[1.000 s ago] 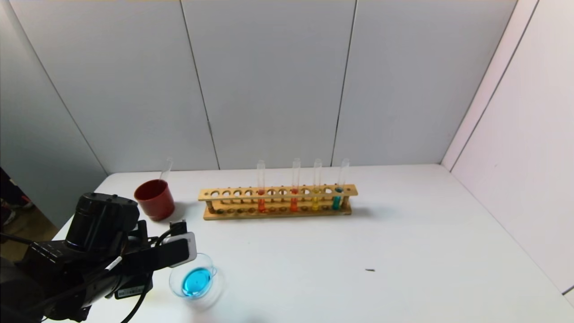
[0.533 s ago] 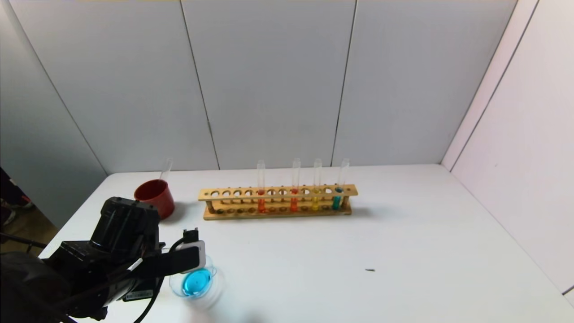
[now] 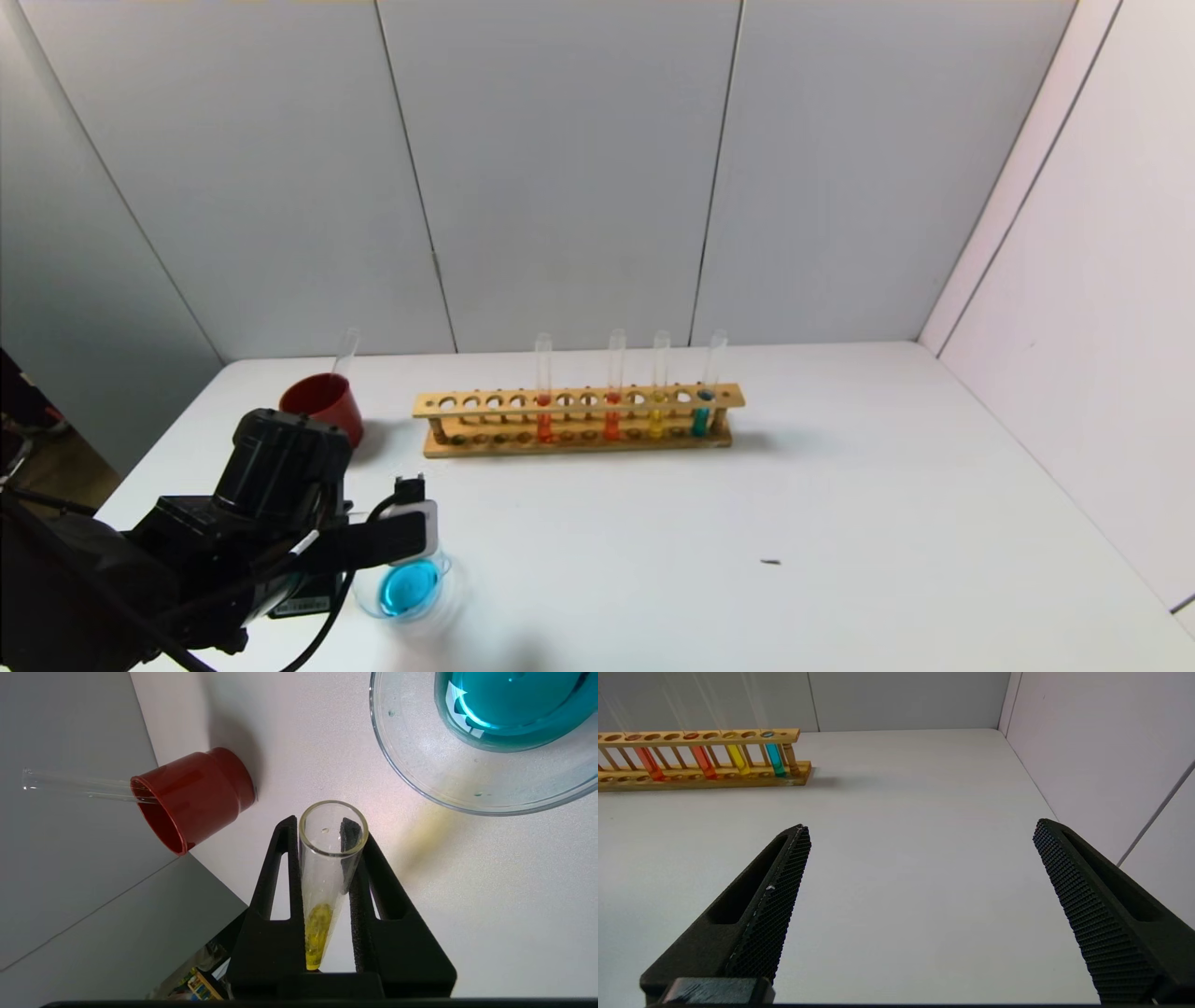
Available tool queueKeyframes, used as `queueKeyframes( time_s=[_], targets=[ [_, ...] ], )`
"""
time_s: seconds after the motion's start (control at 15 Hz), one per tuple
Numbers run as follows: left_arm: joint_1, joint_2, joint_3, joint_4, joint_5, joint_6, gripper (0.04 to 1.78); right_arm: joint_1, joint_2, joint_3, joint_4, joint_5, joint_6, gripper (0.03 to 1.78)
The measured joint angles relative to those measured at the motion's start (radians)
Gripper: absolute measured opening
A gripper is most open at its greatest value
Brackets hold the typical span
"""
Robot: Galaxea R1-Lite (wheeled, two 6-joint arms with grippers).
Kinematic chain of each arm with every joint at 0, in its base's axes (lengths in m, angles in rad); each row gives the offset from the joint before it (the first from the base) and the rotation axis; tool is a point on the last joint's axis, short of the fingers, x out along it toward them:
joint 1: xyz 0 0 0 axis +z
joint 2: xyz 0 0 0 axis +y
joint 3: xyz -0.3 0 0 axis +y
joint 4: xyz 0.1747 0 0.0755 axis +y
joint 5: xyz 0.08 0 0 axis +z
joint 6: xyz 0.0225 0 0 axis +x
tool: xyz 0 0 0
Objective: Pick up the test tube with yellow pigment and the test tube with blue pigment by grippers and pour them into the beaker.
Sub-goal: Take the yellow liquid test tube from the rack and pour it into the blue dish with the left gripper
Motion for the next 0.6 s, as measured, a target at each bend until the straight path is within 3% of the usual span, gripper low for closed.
queueKeyframes(
  time_s=[0.6],
  targets=[
    [0.0, 0.006, -0.011, -0.001, 0.012, 0.029, 0.32, 0.0, 0.0, 0.0, 0.0, 0.0, 0.0, 1.74]
  ],
)
